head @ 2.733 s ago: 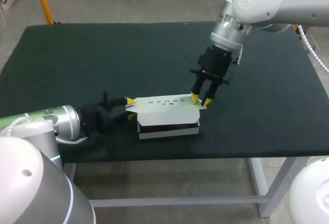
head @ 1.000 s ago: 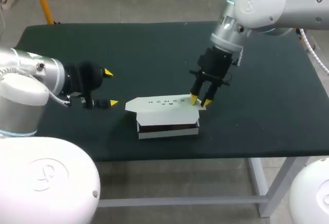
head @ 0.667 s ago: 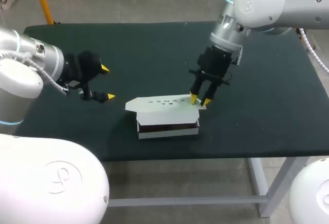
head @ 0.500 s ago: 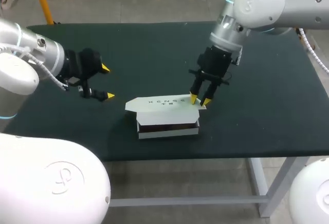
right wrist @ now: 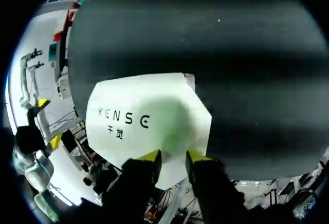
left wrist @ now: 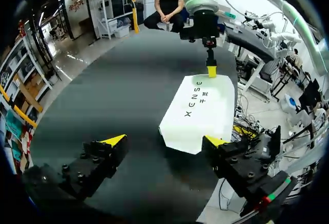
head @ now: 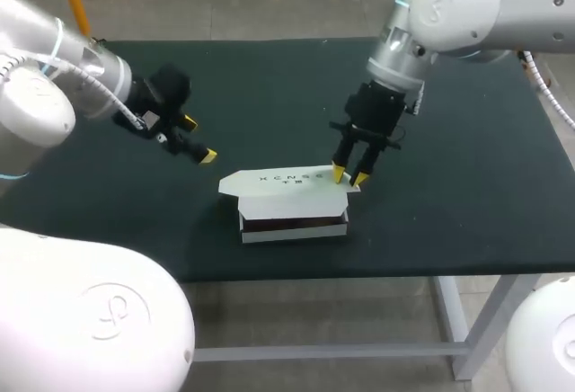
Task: Assemble the packaging by folding the flat box into shape, placing the metal phone stand inside, and closing the box properly
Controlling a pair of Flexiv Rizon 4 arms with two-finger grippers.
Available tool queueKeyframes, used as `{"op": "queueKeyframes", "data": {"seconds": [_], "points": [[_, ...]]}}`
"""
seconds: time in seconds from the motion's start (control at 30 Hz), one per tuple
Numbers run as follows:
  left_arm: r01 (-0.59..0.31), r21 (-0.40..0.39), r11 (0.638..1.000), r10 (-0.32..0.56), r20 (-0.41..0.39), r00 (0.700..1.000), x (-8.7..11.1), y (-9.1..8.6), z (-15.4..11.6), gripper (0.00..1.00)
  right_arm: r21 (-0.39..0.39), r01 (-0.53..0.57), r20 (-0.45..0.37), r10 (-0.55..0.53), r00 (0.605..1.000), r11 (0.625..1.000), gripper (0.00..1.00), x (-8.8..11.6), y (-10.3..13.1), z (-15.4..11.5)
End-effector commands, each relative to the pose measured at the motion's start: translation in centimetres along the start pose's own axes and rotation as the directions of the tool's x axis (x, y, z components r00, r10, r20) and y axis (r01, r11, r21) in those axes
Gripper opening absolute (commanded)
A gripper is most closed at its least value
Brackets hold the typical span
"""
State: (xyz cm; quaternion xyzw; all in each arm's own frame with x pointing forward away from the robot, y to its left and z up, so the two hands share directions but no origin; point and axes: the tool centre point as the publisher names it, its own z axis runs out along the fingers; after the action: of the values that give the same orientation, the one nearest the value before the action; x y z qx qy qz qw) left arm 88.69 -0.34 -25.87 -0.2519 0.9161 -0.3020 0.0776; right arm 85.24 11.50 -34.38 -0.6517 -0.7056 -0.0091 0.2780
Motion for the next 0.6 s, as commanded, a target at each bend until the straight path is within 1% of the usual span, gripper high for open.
{"op": "queueKeyframes", "data": {"seconds": [0.03,0.2,0.27,0.3,0.37,0.4,0.43,0.47,0.5,0.53,0.6], "points": [[0.349,-0.152,0.925,-0.276,0.363,0.89,0.7,-0.5,0.4,1.0,-0.006,0.002,0.0,-0.002,1.0,1.0,0.35,0.0,-0.2,0.1],[0.349,-0.152,0.925,-0.276,0.363,0.89,0.7,-0.5,0.4,1.0,-0.012,0.003,0.0,-0.003,1.0,1.0,0.35,0.1,-0.2,0.1],[0.434,-0.173,0.884,-0.359,0.344,0.868,0.3,-1.0,0.6,1.0,-0.013,0.003,-0.001,-0.003,1.0,1.0,0.35,0.1,-0.2,0.1],[0.509,-0.18,0.842,-0.428,0.352,0.833,0.0,-1.4,0.8,1.0,-0.014,0.002,-0.001,-0.002,1.0,1.0,0.35,0.1,-0.2,0.1],[0.586,-0.202,0.785,-0.5,0.352,0.791,-0.1,-1.8,1.2,1.0,-0.015,0.0,-0.001,0.0,1.0,1.0,0.34,0.1,-0.2,0.2],[0.633,-0.21,0.745,-0.541,0.365,0.758,-0.4,-2.0,1.1,1.0,-0.014,-0.001,0.0,0.001,1.0,1.0,0.34,0.1,-0.2,0.2],[0.657,-0.22,0.721,-0.567,0.359,0.742,-0.4,-2.1,1.2,1.0,-0.015,-0.002,0.0,0.002,1.0,1.0,0.34,0.0,-0.2,0.2],[0.687,-0.24,0.686,-0.602,0.343,0.721,-0.4,-2.2,1.3,1.0,-0.015,-0.002,0.0,0.002,1.0,1.0,0.34,0.0,-0.2,0.2],[0.719,-0.248,0.65,-0.634,0.344,0.692,-0.4,-2.3,1.3,1.0,-0.015,-0.003,0.0,0.003,1.0,1.0,0.34,0.0,-0.2,0.2],[0.74,-0.267,0.618,-0.661,0.333,0.672,-0.4,-2.4,1.4,1.0,-0.016,-0.003,-0.001,0.003,1.0,1.0,0.34,0.0,-0.2,0.2],[0.789,-0.293,0.541,-0.721,0.321,0.614,-0.7,-2.6,1.4,1.0,-0.016,-0.003,0.0,0.003,1.0,1.0,0.34,0.1,-0.2,0.3]]}}
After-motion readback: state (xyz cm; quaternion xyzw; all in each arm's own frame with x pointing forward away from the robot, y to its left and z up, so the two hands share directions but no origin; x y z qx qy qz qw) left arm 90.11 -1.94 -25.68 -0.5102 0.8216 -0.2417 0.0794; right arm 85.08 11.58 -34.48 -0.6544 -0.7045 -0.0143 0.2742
